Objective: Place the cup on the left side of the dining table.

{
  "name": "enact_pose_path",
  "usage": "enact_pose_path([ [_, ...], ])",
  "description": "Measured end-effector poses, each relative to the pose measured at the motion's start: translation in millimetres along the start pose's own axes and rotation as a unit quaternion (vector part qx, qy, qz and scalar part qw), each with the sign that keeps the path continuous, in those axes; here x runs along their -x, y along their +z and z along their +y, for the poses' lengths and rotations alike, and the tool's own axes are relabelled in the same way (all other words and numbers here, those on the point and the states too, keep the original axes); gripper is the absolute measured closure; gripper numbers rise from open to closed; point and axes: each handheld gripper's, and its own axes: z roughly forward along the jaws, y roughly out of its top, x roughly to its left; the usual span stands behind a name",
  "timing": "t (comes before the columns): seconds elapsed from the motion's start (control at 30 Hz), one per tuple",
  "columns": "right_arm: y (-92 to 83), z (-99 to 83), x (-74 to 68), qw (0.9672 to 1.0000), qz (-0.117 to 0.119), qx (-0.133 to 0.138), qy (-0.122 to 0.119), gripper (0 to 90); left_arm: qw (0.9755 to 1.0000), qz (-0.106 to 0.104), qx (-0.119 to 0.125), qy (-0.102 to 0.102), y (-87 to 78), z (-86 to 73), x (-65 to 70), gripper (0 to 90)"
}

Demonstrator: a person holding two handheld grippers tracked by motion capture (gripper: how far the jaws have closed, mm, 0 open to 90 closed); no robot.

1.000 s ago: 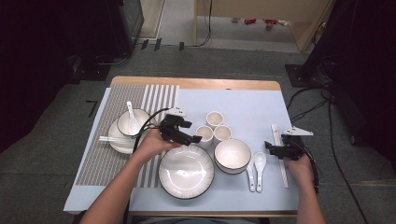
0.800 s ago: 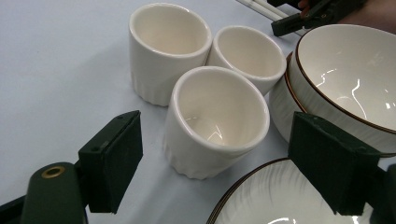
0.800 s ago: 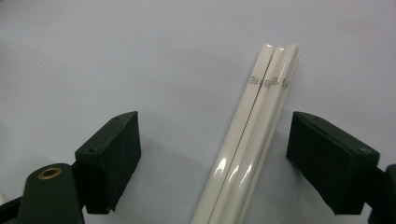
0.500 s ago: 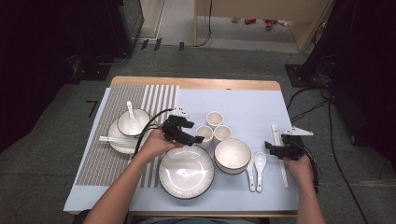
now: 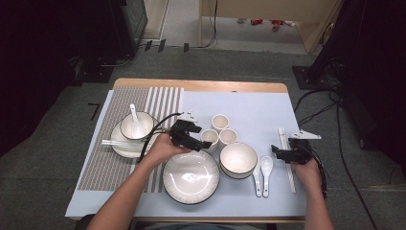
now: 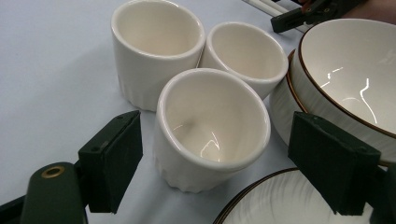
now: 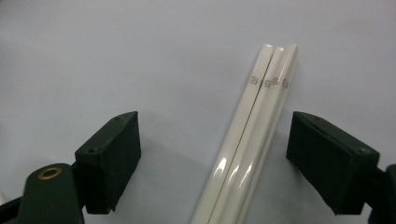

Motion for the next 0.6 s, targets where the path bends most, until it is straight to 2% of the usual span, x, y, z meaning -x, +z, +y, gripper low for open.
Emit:
enact_pose_path([
  [0.17, 0.0, 0.0, -0.1, 1.0, 0.0, 0.0, 0.0, 17.3, 1.0, -0.005, 0.001, 0.001, 3.2, 0.7, 0.2, 18.4],
  [0.27, 0.0, -0.1, -0.1, 1.0, 0.0, 0.0, 0.0, 17.3, 1.0, -0.008, 0.001, -0.005, 6.5, 0.7, -1.4, 18.4],
  [0.6, -0.1, -0.1, -0.3, 1.0, -0.001, 0.0, 0.001, 17.3, 0.9998, -0.001, -0.02, -0.001, 19.3, 0.1, 0.1, 18.4],
])
